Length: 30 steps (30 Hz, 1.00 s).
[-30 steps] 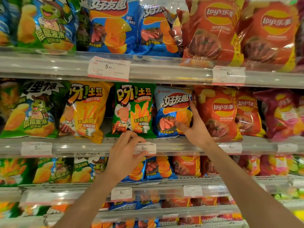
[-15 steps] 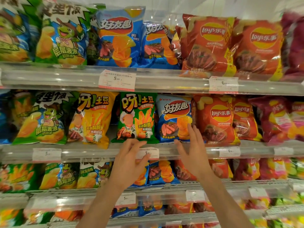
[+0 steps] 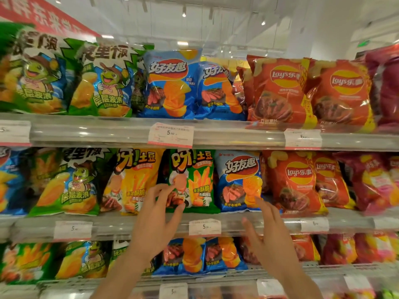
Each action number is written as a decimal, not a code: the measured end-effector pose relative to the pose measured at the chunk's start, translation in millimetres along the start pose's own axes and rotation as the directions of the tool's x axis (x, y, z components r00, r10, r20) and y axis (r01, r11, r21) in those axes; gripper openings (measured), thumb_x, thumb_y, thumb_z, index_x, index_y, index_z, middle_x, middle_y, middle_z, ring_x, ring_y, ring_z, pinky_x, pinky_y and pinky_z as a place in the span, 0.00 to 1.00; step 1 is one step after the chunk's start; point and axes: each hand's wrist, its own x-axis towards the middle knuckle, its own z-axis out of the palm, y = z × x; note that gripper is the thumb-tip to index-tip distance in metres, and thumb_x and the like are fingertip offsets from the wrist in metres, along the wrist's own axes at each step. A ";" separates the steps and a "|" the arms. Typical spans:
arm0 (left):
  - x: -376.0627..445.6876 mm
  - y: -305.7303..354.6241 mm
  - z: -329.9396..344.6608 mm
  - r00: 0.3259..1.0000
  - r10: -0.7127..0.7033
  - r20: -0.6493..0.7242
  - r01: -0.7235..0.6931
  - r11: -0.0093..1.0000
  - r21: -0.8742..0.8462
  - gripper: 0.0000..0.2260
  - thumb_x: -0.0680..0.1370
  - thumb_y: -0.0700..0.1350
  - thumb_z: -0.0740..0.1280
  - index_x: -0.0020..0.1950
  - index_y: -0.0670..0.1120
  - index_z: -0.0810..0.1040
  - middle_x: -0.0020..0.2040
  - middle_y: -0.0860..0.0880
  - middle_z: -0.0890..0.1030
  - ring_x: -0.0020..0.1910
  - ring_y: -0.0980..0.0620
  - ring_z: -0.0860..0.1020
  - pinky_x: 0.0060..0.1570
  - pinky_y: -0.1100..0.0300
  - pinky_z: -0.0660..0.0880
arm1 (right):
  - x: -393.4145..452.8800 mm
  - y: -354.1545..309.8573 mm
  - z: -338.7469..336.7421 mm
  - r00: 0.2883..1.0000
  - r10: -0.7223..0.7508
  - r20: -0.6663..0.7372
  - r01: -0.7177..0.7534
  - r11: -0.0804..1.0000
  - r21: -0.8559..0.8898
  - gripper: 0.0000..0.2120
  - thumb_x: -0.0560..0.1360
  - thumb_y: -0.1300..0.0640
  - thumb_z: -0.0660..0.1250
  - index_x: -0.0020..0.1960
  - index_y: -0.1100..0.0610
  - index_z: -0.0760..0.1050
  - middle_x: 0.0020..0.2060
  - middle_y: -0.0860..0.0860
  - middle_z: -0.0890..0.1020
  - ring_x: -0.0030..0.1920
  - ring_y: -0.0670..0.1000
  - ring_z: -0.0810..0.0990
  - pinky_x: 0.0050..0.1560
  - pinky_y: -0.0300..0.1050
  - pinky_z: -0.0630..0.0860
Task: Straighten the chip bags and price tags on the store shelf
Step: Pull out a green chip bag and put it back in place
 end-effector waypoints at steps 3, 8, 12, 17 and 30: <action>22.7 -3.8 -8.1 0.998 0.033 0.057 -0.033 0.999 0.011 0.23 0.79 0.53 0.67 0.73 0.53 0.68 0.66 0.52 0.68 0.60 0.56 0.72 0.55 0.61 0.74 | 21.7 -9.7 -9.2 0.998 -0.054 -0.009 0.054 0.998 -0.045 0.32 0.77 0.37 0.57 0.78 0.48 0.59 0.70 0.47 0.68 0.66 0.49 0.73 0.54 0.38 0.72; 54.3 -12.4 -15.1 0.980 0.057 0.190 -0.093 0.978 0.185 0.26 0.79 0.54 0.67 0.75 0.53 0.64 0.70 0.47 0.67 0.61 0.47 0.75 0.52 0.53 0.78 | 65.1 -30.3 -17.5 0.989 -0.145 0.029 0.147 0.972 -0.184 0.28 0.80 0.40 0.60 0.75 0.49 0.61 0.68 0.48 0.72 0.62 0.51 0.77 0.49 0.44 0.76; 76.3 -18.2 -13.9 0.957 0.045 0.287 -0.134 0.945 0.300 0.29 0.79 0.56 0.64 0.78 0.52 0.59 0.73 0.44 0.65 0.57 0.45 0.79 0.44 0.55 0.79 | 96.6 -48.4 -10.9 0.968 -0.202 0.148 0.238 0.924 -0.298 0.26 0.80 0.39 0.59 0.74 0.50 0.65 0.64 0.49 0.76 0.56 0.52 0.81 0.49 0.47 0.77; 85.7 -21.9 -2.9 0.941 -0.064 0.332 -0.043 0.952 0.304 0.31 0.80 0.57 0.62 0.80 0.51 0.54 0.75 0.44 0.63 0.70 0.43 0.69 0.61 0.50 0.74 | 121.8 -68.3 16.2 0.955 -0.124 0.270 0.173 0.971 -0.166 0.25 0.79 0.37 0.60 0.65 0.54 0.73 0.54 0.51 0.83 0.51 0.55 0.82 0.49 0.50 0.79; 91.5 -8.9 -5.7 0.921 -0.190 0.339 0.199 0.980 0.011 0.32 0.80 0.60 0.63 0.79 0.62 0.50 0.65 0.50 0.73 0.68 0.50 0.69 0.65 0.54 0.69 | 126.9 -84.2 29.6 0.938 0.075 0.340 -0.225 0.876 0.426 0.14 0.79 0.49 0.68 0.61 0.53 0.75 0.47 0.43 0.82 0.48 0.44 0.81 0.43 0.35 0.73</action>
